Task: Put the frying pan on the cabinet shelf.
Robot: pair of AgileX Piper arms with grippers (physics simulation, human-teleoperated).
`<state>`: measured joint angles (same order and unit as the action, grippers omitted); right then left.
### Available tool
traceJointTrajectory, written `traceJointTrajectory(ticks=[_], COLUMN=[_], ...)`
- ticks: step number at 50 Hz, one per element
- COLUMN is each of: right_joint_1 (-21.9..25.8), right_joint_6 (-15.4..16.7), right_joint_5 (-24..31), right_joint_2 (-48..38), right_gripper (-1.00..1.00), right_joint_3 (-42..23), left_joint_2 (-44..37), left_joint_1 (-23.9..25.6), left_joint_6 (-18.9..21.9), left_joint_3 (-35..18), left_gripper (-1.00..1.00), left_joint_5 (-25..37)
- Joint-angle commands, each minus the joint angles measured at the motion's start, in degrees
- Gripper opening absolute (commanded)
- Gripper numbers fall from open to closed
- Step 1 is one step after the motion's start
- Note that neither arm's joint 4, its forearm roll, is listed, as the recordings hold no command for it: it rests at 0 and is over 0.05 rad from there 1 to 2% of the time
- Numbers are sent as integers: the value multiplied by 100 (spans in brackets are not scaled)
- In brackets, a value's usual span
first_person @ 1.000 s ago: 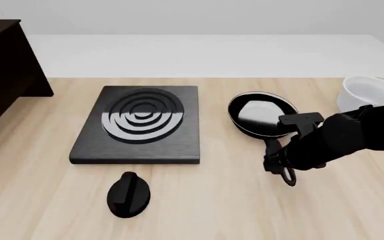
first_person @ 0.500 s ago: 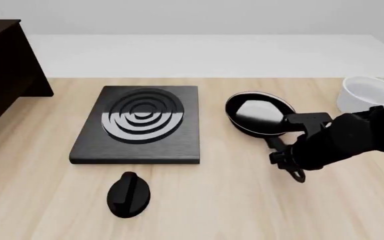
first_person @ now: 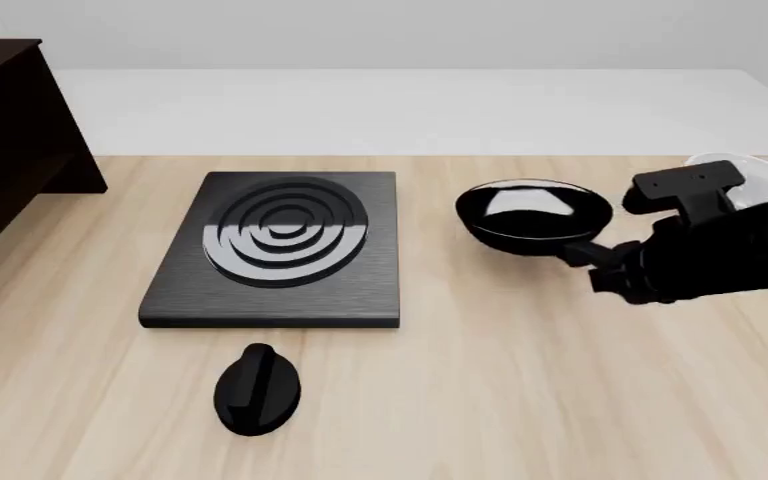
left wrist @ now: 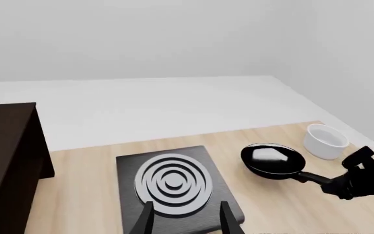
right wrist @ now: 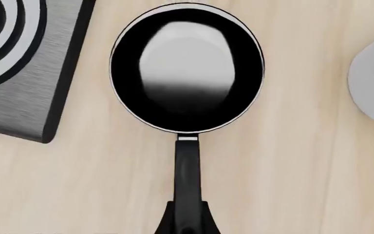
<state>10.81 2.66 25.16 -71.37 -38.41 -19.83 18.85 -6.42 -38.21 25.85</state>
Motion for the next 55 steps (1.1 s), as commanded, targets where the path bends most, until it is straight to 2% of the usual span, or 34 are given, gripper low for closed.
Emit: traceJointTrajectory(ticks=[1, 3, 6, 9, 12, 13, 14, 15, 17, 18, 25, 30, 32, 37, 41, 43, 45, 50, 52, 55], right_joint_1=[-99, -139, -71, -48, -71, -23, -14, 10, 21, 69, 337, 602, 635, 855, 1178, 1245, 1372, 1643, 1743, 1895], right_joint_6=[258, 364, 312, 360, 484, 358, 384, 583, 754, 642, 619, 718, 712, 700, 858, 822, 919, 891, 936, 918], right_joint_5=[279, 256, 264, 232, 196, 232, 245, 238, 238, 312, 516, 579, 578, 533, 452, 447, 408, 327, 330, 348], right_joint_2=[964, 1090, 1250, 1391, 1561, 1604, 1623, 1723, 1788, 1777, 1734, 1645, 1579, 1404, 1143, 1091, 991, 819, 749, 650], right_gripper=[-100, -100, -100, -100, -100, -100, -100, -100, -100, -100, -100, -100, -100, -100, -100, -100, -100, -100, -100, -100], right_joint_3=[-326, -312, -301, -277, -315, -368, -383, -408, -443, -569, -1101, -1468, -1635, -1941, -2000, -2148, -2298, -2613, -2706, -2892], left_joint_2=[-12, -11, -12, 55, 42, 34, 32, 28, 17, 19, 13, 26, -4, -57, 8, 37, 88, 375, 379, 431], left_joint_1=[105, 137, 186, 301, 294, 299, 306, 315, 325, 337, 284, 326, 329, 205, 440, 514, 561, 815, 995, 1014], left_joint_6=[-38, -40, -62, -312, -270, -299, -313, -323, -354, -368, -475, -622, -967, -1363, -1617, -1811, -2120, -3171, -3000, -3140], left_joint_3=[133, 173, 143, 4, 46, 99, 117, 139, 154, 155, 217, 29, 34, 128, 193, 227, 289, 345, 236, 313], left_gripper=[100, 100, 100, 100, 100, 100, 100, 100, 100, 100, 100, 100, 100, 100, 100, 100, 100, 100, 100, 100], left_joint_5=[-113, -135, -107, -44, -84, -123, -136, -157, -164, -165, -208, -111, -113, -91, -43, -39, -80, -198, -177, -222])
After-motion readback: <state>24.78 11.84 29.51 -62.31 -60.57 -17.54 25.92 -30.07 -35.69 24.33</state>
